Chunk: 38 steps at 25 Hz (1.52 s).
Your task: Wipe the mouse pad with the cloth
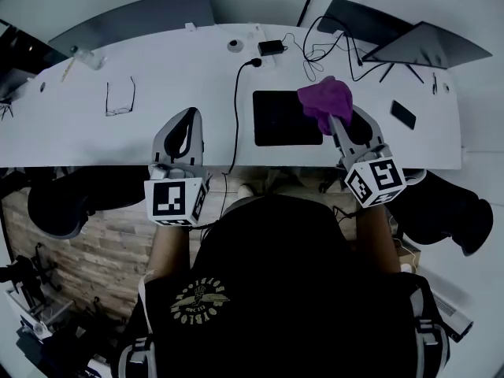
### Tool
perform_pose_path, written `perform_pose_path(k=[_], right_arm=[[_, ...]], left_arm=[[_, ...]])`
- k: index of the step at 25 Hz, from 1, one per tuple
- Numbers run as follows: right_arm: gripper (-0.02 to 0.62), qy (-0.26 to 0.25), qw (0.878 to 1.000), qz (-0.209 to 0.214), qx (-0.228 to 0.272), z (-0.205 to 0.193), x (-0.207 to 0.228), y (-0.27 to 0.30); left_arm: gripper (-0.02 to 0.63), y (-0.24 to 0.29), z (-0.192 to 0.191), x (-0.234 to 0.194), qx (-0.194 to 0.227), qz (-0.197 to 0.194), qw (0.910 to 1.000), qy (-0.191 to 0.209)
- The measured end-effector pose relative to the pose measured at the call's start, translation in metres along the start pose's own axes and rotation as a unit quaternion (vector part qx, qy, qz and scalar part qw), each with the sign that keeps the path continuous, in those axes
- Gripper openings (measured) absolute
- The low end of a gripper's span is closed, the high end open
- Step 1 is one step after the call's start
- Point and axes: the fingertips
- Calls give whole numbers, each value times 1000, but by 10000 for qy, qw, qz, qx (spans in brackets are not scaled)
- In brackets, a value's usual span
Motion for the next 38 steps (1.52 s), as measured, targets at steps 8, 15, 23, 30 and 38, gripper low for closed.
perform_pose_path(k=[8,15,23,30,38], right_arm=[[89,-71,9983,402,-409,-22,21,55],[89,-242,9932,783,-829,-63,24,107],[89,-263,9836,1194,-1325,-111,12,162],[91,-228,9744,1505,-1657,-158,-9,202],[90,74,9601,1690,-2227,-228,-31,244]], left_arm=[[2,25,-7,-6,-99,304,9993,-190],[2,42,-28,-11,-361,476,9976,-353],[2,49,-57,-14,-754,631,9933,-605],[2,48,-81,-21,-1027,712,9902,-627],[2,50,-99,-22,-1288,565,9889,-484]])
Point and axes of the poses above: the fingertips, and each gripper's own axes: y forward along the fingers, x to its right, z out of its top, and after that the axes turned 7 degrees about -x, right-handed
